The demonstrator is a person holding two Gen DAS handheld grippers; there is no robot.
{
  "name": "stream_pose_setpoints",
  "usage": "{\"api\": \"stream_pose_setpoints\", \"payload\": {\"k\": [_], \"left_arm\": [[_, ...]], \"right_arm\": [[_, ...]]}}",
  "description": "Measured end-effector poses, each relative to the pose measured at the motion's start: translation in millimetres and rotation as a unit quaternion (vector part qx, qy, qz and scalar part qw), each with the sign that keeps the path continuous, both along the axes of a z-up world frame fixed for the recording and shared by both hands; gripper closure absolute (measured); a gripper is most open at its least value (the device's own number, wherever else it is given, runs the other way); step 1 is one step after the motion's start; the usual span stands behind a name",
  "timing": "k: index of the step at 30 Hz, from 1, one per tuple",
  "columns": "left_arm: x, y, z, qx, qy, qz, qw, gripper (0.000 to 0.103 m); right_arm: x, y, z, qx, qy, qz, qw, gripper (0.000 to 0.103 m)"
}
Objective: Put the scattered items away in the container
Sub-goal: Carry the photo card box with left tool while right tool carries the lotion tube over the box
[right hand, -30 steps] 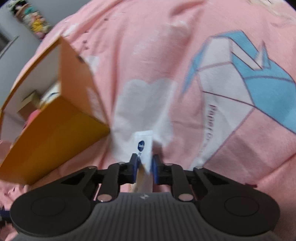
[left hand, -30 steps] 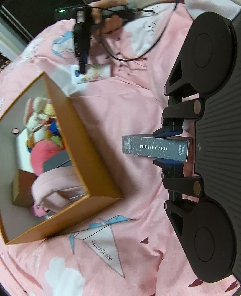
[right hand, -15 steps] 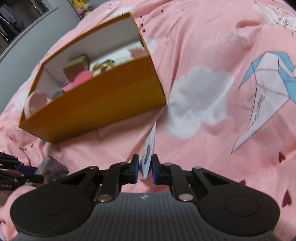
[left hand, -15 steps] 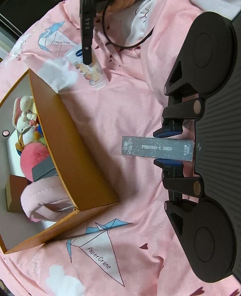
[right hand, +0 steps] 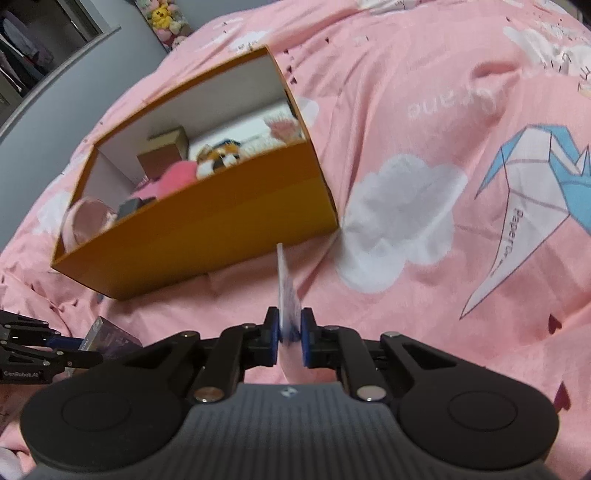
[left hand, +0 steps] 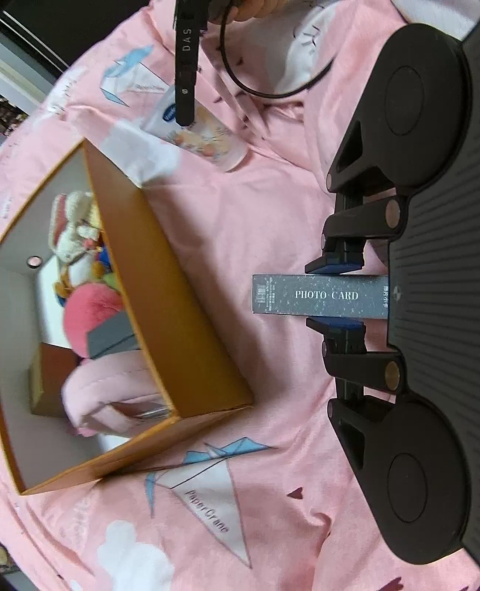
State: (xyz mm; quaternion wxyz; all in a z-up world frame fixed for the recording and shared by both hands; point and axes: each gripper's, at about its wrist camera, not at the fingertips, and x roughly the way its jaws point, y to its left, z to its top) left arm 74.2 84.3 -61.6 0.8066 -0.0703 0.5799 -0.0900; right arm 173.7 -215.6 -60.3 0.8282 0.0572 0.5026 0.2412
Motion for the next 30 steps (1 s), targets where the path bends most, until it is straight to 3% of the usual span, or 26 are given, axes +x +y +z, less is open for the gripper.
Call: {"api": "stream_pose_setpoints", "payload": {"k": [13, 23, 30], "left_arm": [[-1, -3, 72, -0.05, -0.093, -0.008, 0.9944, 0.077], [23, 8, 115, -0.03, -0.161, 0.004, 0.9865, 0.077], [60, 19, 118, -0.005, -0.177, 0.021, 0.9839, 0.077]], "right_arm": [[-2, 8, 80, 0.061, -0.083, 0.031, 0.994, 0.091], [27, 36, 123, 0.089, -0.137, 0.047, 0.985, 0.091], [68, 60, 119, 0.097, -0.125, 0.04, 0.987, 0.091]]}}
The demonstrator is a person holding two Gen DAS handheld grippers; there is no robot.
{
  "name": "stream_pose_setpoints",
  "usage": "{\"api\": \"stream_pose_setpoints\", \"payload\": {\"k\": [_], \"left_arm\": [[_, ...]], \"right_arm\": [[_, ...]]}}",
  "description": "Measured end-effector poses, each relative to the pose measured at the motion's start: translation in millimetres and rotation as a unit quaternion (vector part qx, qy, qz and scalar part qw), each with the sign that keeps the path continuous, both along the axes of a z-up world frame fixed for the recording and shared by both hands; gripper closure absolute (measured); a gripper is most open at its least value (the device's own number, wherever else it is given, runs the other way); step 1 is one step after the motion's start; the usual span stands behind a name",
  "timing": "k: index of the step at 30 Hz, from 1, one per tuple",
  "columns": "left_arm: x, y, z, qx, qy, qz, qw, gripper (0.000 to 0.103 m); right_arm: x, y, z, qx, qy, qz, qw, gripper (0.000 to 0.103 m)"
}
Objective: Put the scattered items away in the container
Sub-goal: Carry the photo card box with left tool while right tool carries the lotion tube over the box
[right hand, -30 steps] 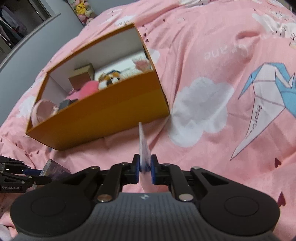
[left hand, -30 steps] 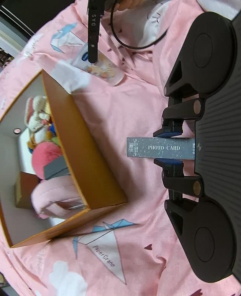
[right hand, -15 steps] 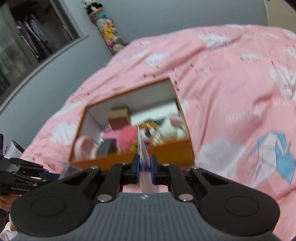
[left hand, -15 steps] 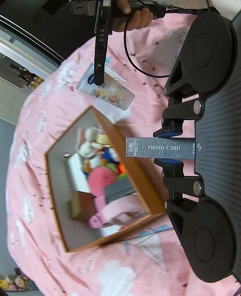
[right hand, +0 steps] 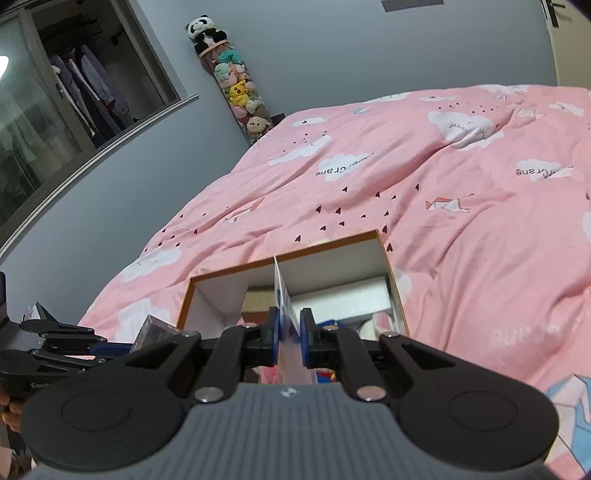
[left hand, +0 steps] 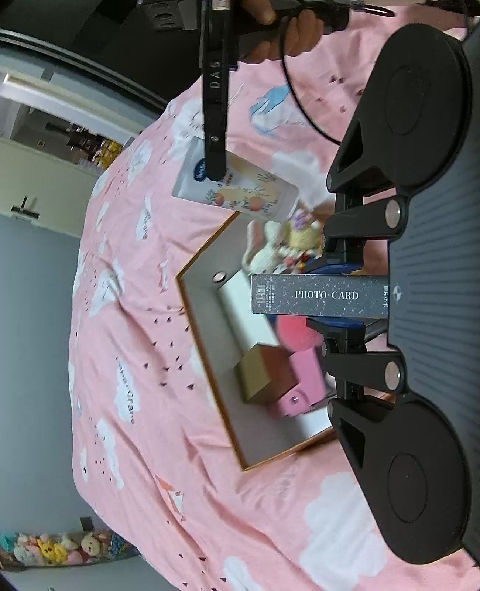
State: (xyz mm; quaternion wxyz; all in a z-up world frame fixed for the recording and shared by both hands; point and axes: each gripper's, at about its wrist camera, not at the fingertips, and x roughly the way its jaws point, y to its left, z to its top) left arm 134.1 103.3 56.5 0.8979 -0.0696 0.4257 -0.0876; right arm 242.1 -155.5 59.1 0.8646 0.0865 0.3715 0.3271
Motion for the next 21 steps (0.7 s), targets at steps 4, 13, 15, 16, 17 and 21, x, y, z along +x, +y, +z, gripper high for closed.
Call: {"api": "stream_pose_setpoints", "payload": {"k": [4, 13, 15, 16, 17, 21], "left_arm": [[23, 10, -7, -0.022, 0.0, 0.026, 0.9994, 0.077], [65, 26, -33, -0.012, 0.01, 0.065, 0.9977, 0.077], [70, 31, -36, -0.002, 0.011, 0.072, 0.9973, 0.077], [73, 33, -37, 0.001, 0.013, 0.076, 0.997, 0.077], [75, 37, -38, 0.0, 0.015, 0.08, 0.9967, 0.077], [79, 48, -41, 0.002, 0.018, 0.098, 0.995, 0.077]], "right_arm": [[26, 13, -14, 0.001, 0.02, -0.018, 1.0, 0.091], [85, 49, -53, 0.0, 0.057, -0.057, 0.997, 0.091], [96, 57, -64, 0.01, 0.073, -0.067, 0.995, 0.091], [100, 60, -68, 0.015, 0.081, -0.072, 0.994, 0.091], [104, 64, -74, 0.022, 0.089, -0.078, 0.993, 0.091], [117, 70, -92, 0.064, 0.122, -0.104, 0.985, 0.091]]}}
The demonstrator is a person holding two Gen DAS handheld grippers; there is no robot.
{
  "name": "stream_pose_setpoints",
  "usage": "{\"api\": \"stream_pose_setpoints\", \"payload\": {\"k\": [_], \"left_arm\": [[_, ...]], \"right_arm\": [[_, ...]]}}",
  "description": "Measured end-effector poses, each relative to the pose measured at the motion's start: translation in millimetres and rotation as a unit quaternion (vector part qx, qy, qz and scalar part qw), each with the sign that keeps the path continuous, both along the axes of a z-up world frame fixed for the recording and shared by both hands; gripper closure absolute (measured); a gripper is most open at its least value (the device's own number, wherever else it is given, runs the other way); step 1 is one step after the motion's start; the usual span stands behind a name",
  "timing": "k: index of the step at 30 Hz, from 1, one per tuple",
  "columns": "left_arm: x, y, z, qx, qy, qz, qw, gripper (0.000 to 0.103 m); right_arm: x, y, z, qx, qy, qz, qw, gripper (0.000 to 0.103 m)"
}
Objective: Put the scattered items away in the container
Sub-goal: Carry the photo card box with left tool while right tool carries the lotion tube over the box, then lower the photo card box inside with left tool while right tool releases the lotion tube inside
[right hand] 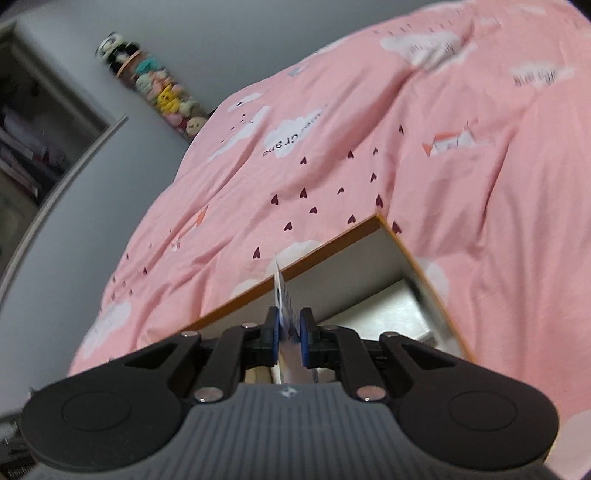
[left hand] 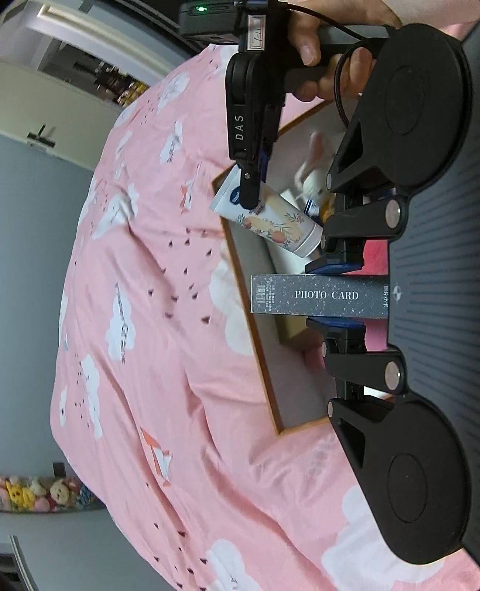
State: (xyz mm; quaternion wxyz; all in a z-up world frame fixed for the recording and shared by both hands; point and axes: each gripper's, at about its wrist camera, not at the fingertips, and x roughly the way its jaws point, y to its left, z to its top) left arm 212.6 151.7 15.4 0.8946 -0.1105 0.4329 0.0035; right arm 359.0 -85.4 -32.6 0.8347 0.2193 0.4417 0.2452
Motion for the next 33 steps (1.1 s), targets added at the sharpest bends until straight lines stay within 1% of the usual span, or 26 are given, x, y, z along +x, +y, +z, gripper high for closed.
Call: {"api": "stream_pose_setpoints", "payload": {"k": [2, 5, 8, 11, 12, 14, 17, 19, 22, 23, 25, 30, 31, 32, 33], "left_arm": [[0, 4, -2, 0.006, 0.001, 0.007, 1.0, 0.077], [1, 10, -6, 0.004, 0.007, 0.015, 0.9999, 0.077], [1, 14, -10, 0.002, 0.011, 0.02, 0.9997, 0.077], [1, 15, -13, 0.004, 0.014, 0.021, 0.9997, 0.077], [2, 16, -14, 0.002, 0.014, 0.021, 0.9997, 0.077], [2, 17, -16, -0.001, 0.016, 0.022, 0.9996, 0.077], [5, 16, -18, 0.001, 0.017, 0.024, 0.9996, 0.077], [5, 16, -19, 0.002, 0.018, 0.025, 0.9995, 0.077], [6, 16, -20, 0.015, 0.023, 0.031, 0.9991, 0.077], [6, 16, -20, 0.02, 0.028, 0.035, 0.9988, 0.077], [8, 16, -21, 0.029, 0.036, 0.041, 0.9981, 0.077], [13, 13, -24, 0.061, 0.065, 0.066, 0.9938, 0.077], [14, 12, -25, 0.066, 0.069, 0.072, 0.9928, 0.077], [14, 11, -26, 0.07, 0.072, 0.077, 0.992, 0.077], [15, 10, -28, 0.073, 0.076, 0.082, 0.9911, 0.077]], "right_arm": [[4, 0, -9, 0.024, 0.017, -0.009, 1.0, 0.091], [9, 2, -22, 0.05, 0.037, -0.007, 0.998, 0.091], [11, 1, -26, 0.035, 0.038, -0.011, 0.999, 0.091], [15, -2, -26, 0.018, 0.044, -0.006, 0.999, 0.089], [15, -2, -25, 0.006, 0.042, -0.004, 0.999, 0.087], [16, 2, -22, -0.038, 0.027, 0.006, 0.999, 0.082], [17, 12, -21, -0.087, 0.015, 0.03, 0.996, 0.079], [15, 23, -21, -0.13, 0.002, 0.048, 0.99, 0.078], [10, 35, -22, -0.197, -0.031, 0.067, 0.978, 0.076], [8, 37, -22, -0.208, -0.038, 0.071, 0.975, 0.074], [5, 35, -22, -0.215, -0.051, 0.076, 0.972, 0.067], [-6, 40, -12, -0.236, -0.098, 0.076, 0.964, 0.059], [-8, 40, -9, -0.243, -0.11, 0.074, 0.961, 0.053], [-11, 41, -7, -0.25, -0.124, 0.072, 0.958, 0.05], [-13, 43, -4, -0.254, -0.135, 0.07, 0.955, 0.049]]}}
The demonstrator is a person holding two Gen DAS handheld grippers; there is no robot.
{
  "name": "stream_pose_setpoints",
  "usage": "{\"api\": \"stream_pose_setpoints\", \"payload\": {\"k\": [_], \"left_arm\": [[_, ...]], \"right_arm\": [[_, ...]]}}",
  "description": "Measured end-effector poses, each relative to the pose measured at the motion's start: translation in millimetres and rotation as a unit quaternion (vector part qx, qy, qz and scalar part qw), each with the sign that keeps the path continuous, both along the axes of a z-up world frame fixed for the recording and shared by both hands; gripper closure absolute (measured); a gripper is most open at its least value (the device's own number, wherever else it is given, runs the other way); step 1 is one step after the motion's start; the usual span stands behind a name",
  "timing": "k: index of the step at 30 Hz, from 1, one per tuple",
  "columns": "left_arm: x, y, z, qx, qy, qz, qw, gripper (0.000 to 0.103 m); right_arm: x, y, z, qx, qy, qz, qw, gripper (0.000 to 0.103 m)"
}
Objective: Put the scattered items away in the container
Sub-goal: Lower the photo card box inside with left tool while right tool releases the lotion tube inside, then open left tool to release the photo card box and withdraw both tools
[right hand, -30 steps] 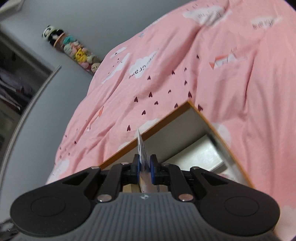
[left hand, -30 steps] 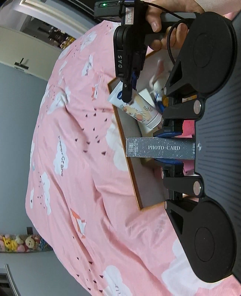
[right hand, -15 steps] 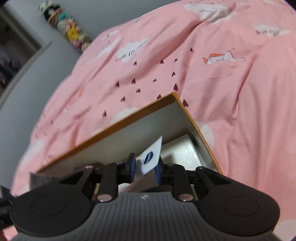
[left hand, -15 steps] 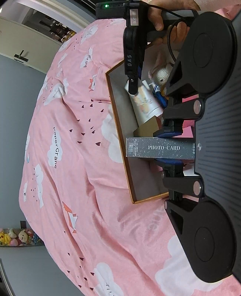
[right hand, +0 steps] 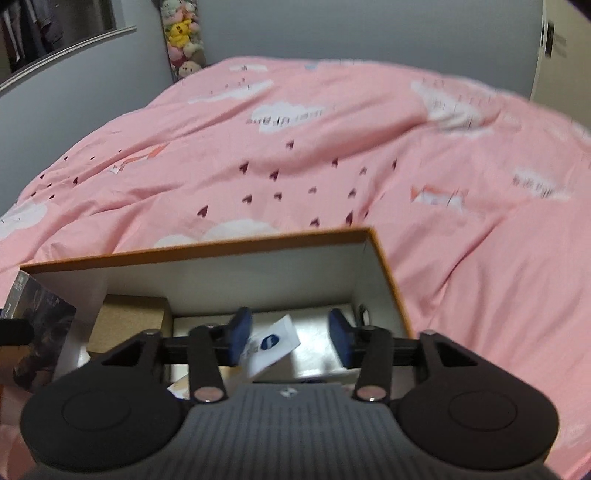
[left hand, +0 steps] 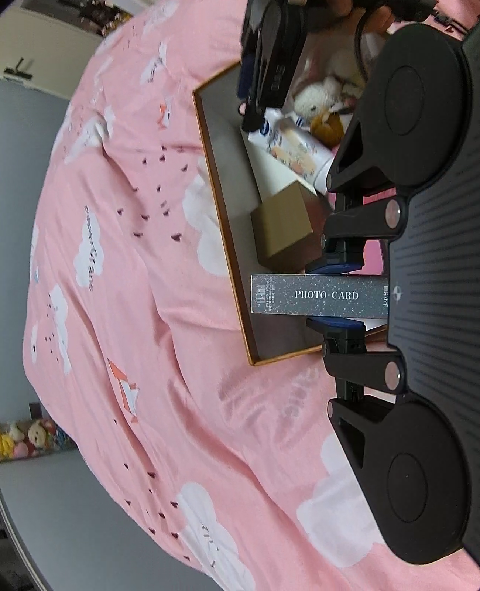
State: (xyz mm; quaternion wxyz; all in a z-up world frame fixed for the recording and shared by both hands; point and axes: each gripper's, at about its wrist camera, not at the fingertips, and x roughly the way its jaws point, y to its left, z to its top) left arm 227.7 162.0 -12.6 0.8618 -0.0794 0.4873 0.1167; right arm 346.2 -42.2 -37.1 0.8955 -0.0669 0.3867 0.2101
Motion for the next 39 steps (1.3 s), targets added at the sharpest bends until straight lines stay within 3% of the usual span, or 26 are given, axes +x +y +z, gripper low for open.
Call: {"api": "stream_pose_setpoints", "payload": {"k": [3, 12, 31, 39], "left_arm": [[3, -4, -5, 0.008, 0.014, 0.011, 0.9998, 0.077], [18, -14, -19, 0.039, 0.04, 0.058, 0.9968, 0.077], [39, -32, -42, 0.091, 0.069, 0.072, 0.9908, 0.074], [40, -32, -43, 0.111, 0.063, 0.072, 0.9892, 0.074]], "right_arm": [[-7, -3, 7, 0.002, -0.024, 0.002, 1.0, 0.049], [-36, -27, 26, 0.056, -0.041, 0.005, 0.998, 0.049], [-66, -68, 19, 0.106, -0.018, -0.019, 0.994, 0.049], [-71, -79, 18, 0.11, -0.017, -0.036, 0.993, 0.049]]}}
